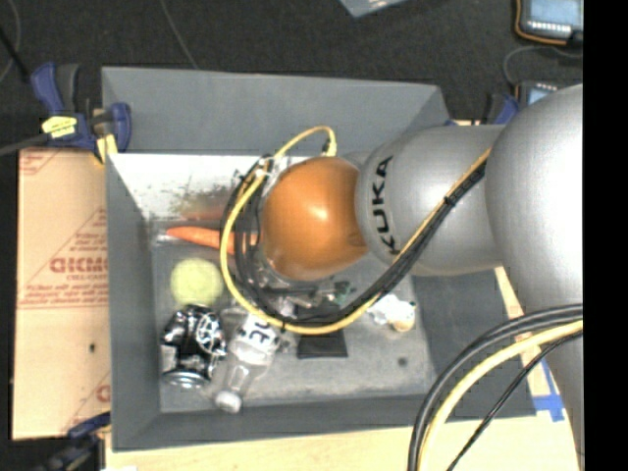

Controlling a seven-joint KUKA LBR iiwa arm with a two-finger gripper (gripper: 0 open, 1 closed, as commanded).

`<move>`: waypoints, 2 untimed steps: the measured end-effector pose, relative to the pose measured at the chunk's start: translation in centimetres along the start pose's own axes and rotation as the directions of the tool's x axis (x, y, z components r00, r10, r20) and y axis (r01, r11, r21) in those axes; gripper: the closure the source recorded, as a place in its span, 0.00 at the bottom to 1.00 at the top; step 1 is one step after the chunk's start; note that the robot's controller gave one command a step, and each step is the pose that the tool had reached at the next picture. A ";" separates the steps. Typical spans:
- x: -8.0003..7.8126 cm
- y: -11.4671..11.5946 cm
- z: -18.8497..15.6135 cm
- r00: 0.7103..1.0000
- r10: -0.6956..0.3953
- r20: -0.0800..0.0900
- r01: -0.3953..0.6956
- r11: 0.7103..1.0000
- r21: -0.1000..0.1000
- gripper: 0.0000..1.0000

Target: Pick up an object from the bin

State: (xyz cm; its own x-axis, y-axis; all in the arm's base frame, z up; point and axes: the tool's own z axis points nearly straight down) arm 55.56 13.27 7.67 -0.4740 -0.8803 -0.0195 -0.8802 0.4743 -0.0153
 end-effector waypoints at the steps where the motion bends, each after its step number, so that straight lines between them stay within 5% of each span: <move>1: 0.0 0.0 0.0 1.000 0.002 0.001 -0.002 1.000 0.000 1.00; 2: 0.5 0.8 -2.9 1.000 -0.005 -0.007 0.005 1.000 -0.007 1.00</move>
Offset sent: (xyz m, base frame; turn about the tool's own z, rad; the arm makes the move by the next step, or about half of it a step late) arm -0.0214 0.0015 0.1084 -0.0243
